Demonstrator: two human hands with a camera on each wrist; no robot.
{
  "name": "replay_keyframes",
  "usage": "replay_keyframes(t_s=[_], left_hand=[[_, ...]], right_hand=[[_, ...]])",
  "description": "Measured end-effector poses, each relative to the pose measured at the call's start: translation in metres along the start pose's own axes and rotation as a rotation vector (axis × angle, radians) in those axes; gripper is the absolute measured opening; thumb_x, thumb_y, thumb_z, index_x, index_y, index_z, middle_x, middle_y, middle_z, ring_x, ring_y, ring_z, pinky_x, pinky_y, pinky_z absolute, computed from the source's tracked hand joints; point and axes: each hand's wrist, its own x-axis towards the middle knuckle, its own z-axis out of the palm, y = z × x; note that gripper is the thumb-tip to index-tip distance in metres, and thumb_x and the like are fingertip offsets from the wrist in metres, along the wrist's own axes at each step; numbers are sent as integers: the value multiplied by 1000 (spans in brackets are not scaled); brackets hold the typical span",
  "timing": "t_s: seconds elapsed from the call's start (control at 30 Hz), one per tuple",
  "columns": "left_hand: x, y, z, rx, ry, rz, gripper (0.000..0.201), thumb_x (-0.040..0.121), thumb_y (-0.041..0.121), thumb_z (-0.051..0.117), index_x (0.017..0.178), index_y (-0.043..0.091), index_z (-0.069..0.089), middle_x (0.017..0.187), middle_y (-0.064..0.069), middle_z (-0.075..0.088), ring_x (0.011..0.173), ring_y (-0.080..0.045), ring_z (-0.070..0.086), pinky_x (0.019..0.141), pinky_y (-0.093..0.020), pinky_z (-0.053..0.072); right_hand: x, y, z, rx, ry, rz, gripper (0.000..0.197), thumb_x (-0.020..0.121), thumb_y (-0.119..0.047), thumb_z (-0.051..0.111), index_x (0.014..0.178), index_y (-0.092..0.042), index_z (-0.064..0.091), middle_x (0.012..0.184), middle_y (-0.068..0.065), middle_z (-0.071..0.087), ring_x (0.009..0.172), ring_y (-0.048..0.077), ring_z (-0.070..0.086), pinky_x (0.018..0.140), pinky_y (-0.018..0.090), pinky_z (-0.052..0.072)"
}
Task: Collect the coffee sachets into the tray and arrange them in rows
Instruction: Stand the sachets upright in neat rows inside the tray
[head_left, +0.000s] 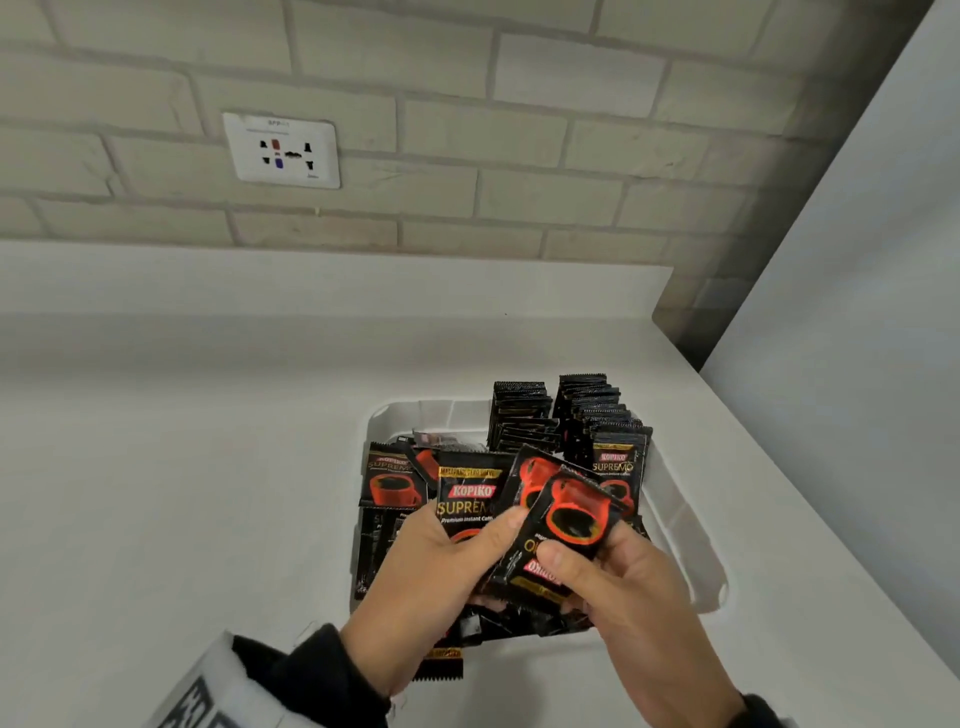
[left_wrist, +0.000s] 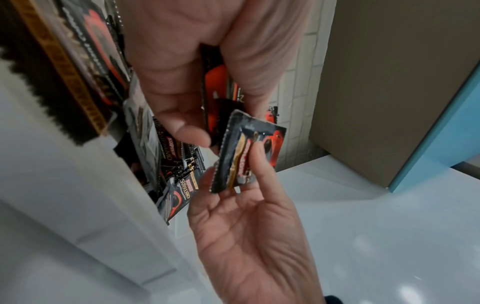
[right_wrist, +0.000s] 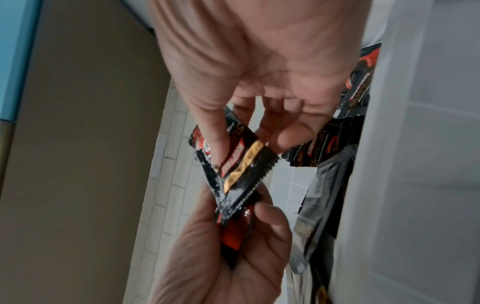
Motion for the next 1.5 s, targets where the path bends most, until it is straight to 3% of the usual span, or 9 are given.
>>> replay_keyframes(t_s=[0.1, 0.23, 0.33, 0.53, 0.7, 0.9, 1.0, 1.13, 1.5], left_hand=[[0, 4, 0, 23, 40, 14, 43, 60, 48, 63, 93, 20, 64, 81, 0, 73, 63, -7, 65, 56, -17, 51], [-1, 16, -3, 228, 51, 110, 35, 64, 30, 76, 94, 30, 58, 82, 28, 68, 75, 11, 64, 60, 0, 42], [-2, 18, -6, 355, 40, 126, 35, 68, 19, 79, 91, 33, 57, 82, 35, 64, 76, 15, 61, 61, 1, 42], [-1, 17, -16, -65, 155, 76, 43, 51, 24, 74, 91, 13, 65, 82, -4, 74, 76, -22, 71, 67, -33, 52], [-3, 23, -5, -117, 82, 81, 34, 55, 20, 71, 88, 9, 66, 79, -7, 74, 70, -18, 71, 55, -20, 53], [20, 55, -26, 608, 106, 259, 22, 73, 31, 72, 92, 30, 61, 80, 3, 67, 68, -2, 62, 65, -19, 48], [40, 65, -24, 1030, -32, 327, 52, 75, 37, 72, 120, 34, 46, 97, 17, 54, 80, -3, 54, 75, -24, 46], [70, 60, -4, 1592, -173, 445, 87, 75, 51, 68, 143, 27, 20, 129, 4, 43, 112, -14, 45, 85, -26, 39], [141, 59, 15, 1897, -198, 458, 81, 77, 44, 69, 140, 21, 24, 127, -6, 44, 111, -26, 47, 76, -32, 38]], right_hand=[[-1, 2, -5, 163, 17, 38, 64, 27, -40, 93, 87, -28, 73, 94, 5, 73, 84, 20, 70, 62, 30, 56], [-9, -8, -8, -166, -48, 25, 30, 75, 0, 71, 90, -25, 68, 89, -3, 73, 86, 13, 69, 75, 29, 56], [-17, -14, -2, -332, -122, 8, 33, 80, 0, 65, 99, -26, 61, 92, -10, 72, 87, 8, 68, 80, 28, 54], [-17, -13, -4, 19, -107, 75, 67, 29, -40, 91, 89, -20, 70, 85, 5, 72, 71, 15, 66, 55, 26, 53], [-11, -19, 1, 207, -88, 14, 64, 29, -40, 92, 85, -16, 72, 95, 15, 70, 88, 32, 69, 56, 31, 57], [-2, -59, -44, -131, 193, -272, 36, 44, -46, 85, 75, -33, 72, 81, -3, 73, 66, 15, 70, 55, 22, 57], [4, -72, -64, -405, 211, -311, 38, 75, -3, 69, 70, -41, 68, 74, -10, 69, 62, 5, 63, 54, 17, 54], [4, -69, -67, -856, 97, -237, 35, 79, -5, 67, 79, -39, 64, 73, -17, 66, 71, -1, 59, 62, 9, 45], [44, -73, -37, -1504, -104, -209, 28, 91, -24, 54, 117, -35, 52, 94, -9, 63, 73, 8, 51, 62, 20, 40]])
